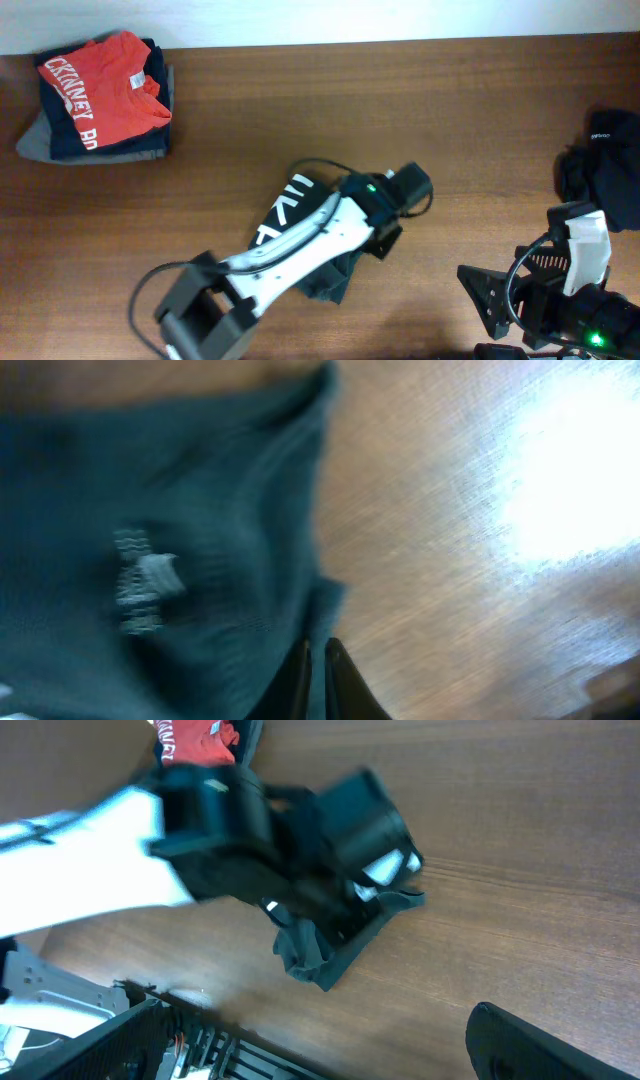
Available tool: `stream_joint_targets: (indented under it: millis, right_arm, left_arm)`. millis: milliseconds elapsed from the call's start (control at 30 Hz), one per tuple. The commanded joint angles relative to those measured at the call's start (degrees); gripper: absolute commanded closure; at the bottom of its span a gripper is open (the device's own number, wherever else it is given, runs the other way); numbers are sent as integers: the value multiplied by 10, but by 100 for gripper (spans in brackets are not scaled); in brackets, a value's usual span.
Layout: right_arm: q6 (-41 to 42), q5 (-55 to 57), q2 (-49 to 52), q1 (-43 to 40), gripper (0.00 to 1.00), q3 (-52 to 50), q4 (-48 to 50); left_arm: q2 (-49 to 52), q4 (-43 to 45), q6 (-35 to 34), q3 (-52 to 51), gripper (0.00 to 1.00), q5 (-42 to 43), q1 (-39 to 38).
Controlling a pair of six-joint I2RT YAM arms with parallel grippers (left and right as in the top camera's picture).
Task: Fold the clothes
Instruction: 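Release the bundle and retract the left gripper leftward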
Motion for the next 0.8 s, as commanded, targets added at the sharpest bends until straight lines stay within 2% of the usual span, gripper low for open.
stream_joint_targets:
  millis: [0,33,267,300,433,600,767]
  right_arm:
    - [-1,5,1,3,1,6,-3]
    - [-1,5,1,3,1,6,-3]
    - [-1,5,1,3,1,6,-3]
    - [-1,5,1,3,1,6,-3]
    - [-1,5,1,3,1,6,-3]
    - [-1,5,1,3,1,6,-3]
    - [-1,5,1,3,1,6,-3]
  left_arm:
    - [-49,-8,1,17,82,-76,38]
    - [-52,-11,2,17,77,-85,51]
    - [-46,-46,4,17,7,-96,171]
    - [-46,-47,11,16,2,-89,190]
    - [-46,-43,87,16,1,22,275]
    - [-45,-36,223,16,1,183,365]
    - [-44,-39,248,9,1,258,432]
